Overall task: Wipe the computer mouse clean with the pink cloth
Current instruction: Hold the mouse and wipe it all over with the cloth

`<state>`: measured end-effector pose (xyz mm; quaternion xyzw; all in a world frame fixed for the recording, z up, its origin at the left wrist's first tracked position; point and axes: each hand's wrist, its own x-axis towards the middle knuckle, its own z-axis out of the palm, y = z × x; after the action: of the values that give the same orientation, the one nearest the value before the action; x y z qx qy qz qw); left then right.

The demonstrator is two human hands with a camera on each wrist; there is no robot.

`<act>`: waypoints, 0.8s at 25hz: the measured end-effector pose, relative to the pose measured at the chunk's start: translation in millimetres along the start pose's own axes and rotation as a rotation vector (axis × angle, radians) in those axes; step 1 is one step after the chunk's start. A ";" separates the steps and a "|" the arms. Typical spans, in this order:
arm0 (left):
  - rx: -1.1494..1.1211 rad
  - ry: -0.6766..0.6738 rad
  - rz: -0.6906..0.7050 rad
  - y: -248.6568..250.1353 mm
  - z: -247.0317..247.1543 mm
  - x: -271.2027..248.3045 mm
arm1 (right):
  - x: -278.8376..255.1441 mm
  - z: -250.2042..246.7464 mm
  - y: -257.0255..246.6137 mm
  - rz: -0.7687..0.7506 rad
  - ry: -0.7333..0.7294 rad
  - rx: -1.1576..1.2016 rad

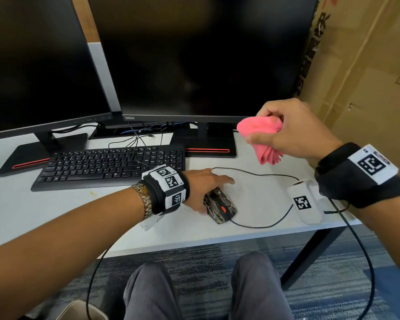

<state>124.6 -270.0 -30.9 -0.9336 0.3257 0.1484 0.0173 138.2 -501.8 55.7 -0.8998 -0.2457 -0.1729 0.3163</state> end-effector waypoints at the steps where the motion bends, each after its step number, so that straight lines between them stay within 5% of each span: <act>1: -0.032 0.014 -0.020 -0.6 1.3 -1.8 | -0.4 0.2 -2.6 -0.006 -0.013 0.002; 8: -0.054 0.156 -0.186 2.3 16.1 -11.1 | -15.3 37.9 -11.3 -0.039 -0.310 -0.081; 20: -0.055 0.228 -0.531 32.9 23.6 -20.9 | -35.8 68.7 12.2 0.096 -0.364 -0.063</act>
<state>82.5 -280.3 -45.3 -0.9969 0.0657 0.0419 -0.0067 126.3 -477.1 -17.7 -0.9364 -0.2501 0.0002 0.2461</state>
